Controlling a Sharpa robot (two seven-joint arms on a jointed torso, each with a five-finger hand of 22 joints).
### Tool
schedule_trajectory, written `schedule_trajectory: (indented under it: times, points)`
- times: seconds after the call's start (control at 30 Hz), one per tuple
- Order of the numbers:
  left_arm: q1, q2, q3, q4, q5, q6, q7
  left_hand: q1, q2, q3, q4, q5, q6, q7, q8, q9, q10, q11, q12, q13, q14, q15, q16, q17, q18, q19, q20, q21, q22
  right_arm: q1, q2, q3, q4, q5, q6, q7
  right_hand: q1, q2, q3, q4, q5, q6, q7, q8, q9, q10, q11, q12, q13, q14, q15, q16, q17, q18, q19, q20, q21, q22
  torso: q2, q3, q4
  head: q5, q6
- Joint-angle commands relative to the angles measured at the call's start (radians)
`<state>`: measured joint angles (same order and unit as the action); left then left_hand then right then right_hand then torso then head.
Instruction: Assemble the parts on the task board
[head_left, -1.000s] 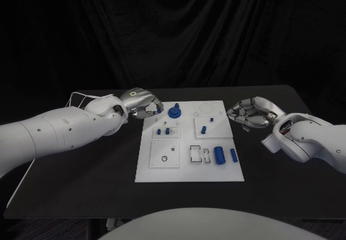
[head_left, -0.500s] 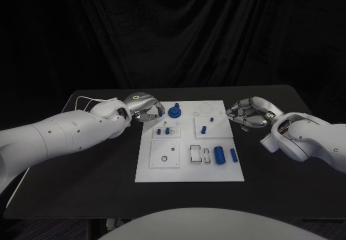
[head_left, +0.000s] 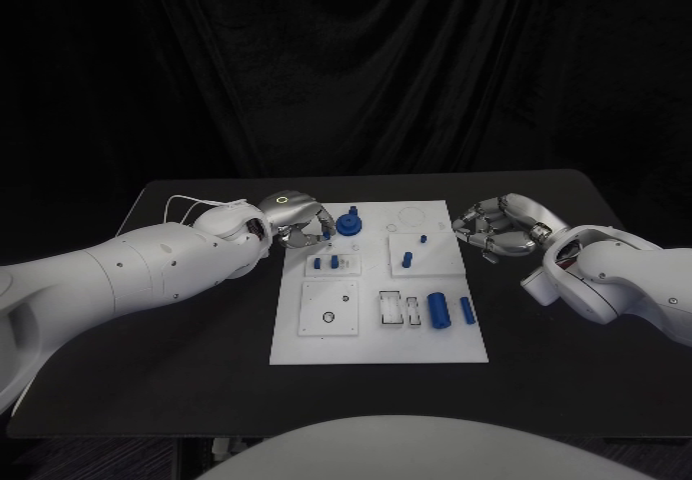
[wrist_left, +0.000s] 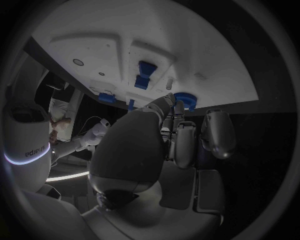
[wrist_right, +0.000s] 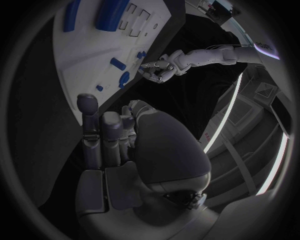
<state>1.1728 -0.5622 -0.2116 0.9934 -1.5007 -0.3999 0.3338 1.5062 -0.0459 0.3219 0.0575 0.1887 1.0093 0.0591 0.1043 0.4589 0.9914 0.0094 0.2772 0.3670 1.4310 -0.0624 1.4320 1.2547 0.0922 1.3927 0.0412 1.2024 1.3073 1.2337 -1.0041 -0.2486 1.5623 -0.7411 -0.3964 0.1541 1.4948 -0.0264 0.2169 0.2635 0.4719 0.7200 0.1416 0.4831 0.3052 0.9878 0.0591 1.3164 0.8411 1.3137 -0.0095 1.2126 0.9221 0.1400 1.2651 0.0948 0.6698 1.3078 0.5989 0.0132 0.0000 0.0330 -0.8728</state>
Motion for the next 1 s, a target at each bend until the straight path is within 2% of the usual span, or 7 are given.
schedule_trajectory:
  times: [0.03,0.17,0.57,0.73,1.0]
  points:
    - [-0.002,0.005,0.001,-0.005,0.008,0.021,0.002,-0.008,0.0,0.005,-0.001,-0.001,0.0,0.008,-0.004,0.001,-0.002,0.008,-0.004,-0.001,0.001,0.005,-0.004,-0.001,-0.005,-0.001,0.005,-0.007,0.114,-0.002,0.001,0.001,0.0,-0.004,0.007,-0.012,0.009,0.002,0.006,-0.002,0.002,-0.003,-0.004,0.005,-0.001,-0.001,-0.002,-0.007,-0.001,0.002,-0.003,0.002,-0.002,0.019,0.006,-0.001,-0.006,0.043,0.001,0.0004,-0.0032,0.002,0.0]
    - [-0.003,0.007,0.001,-0.006,0.008,0.029,0.0,-0.008,0.0,0.005,-0.001,-0.002,-0.001,0.009,-0.005,0.0,-0.002,0.009,-0.006,-0.003,-0.001,0.006,-0.006,-0.005,-0.005,-0.002,0.006,-0.009,0.113,-0.002,0.002,0.001,0.0,-0.004,0.007,-0.012,0.01,0.001,0.007,-0.003,0.002,-0.004,-0.004,0.006,-0.002,-0.004,-0.002,-0.009,-0.005,0.001,-0.003,0.002,-0.002,0.019,0.006,-0.001,-0.007,0.043,0.001,-0.0003,0.0,-0.002,0.0]
    - [-0.005,0.008,0.001,-0.002,0.008,0.058,-0.003,-0.011,0.0,0.005,0.0,-0.008,-0.006,0.012,-0.009,-0.001,-0.005,0.013,-0.013,-0.008,-0.007,0.009,-0.012,-0.016,-0.004,-0.006,0.008,-0.015,0.112,-0.002,0.005,0.001,-0.001,-0.004,0.009,-0.012,0.01,0.001,0.008,-0.003,0.002,-0.004,-0.004,0.007,-0.002,-0.006,-0.002,-0.01,-0.007,0.001,-0.003,0.002,-0.003,0.019,0.005,-0.001,-0.008,0.043,0.001,-0.0002,-0.0006,0.002,0.0]
    - [-0.007,0.012,0.001,-0.002,0.008,0.064,-0.002,-0.01,0.0,0.006,0.0,-0.008,-0.006,0.012,-0.01,-0.001,-0.005,0.013,-0.014,-0.009,-0.007,0.01,-0.012,-0.017,-0.004,-0.006,0.008,-0.016,0.112,-0.002,0.005,0.001,-0.002,-0.004,0.009,-0.013,0.011,0.001,0.008,-0.004,0.002,-0.005,-0.004,0.007,-0.002,-0.006,-0.002,-0.011,-0.008,0.001,-0.003,0.002,-0.003,0.019,0.005,-0.001,-0.009,0.043,0.001,0.0001,0.0009,-0.001,0.0]
    - [-0.01,0.02,0.001,-0.016,0.008,0.07,-0.003,-0.01,0.001,0.006,0.0,-0.008,-0.006,0.013,-0.01,-0.001,-0.005,0.014,-0.015,-0.01,-0.009,0.01,-0.014,-0.019,-0.003,-0.007,0.009,-0.018,0.112,-0.002,0.006,0.001,-0.001,-0.004,0.011,-0.014,0.011,0.001,0.008,-0.004,0.002,-0.005,-0.004,0.007,-0.002,-0.006,-0.002,-0.011,-0.008,0.001,-0.003,0.002,-0.003,0.019,0.005,-0.001,-0.009,0.043,0.0,0.0,-0.0017,-0.002,0.0]
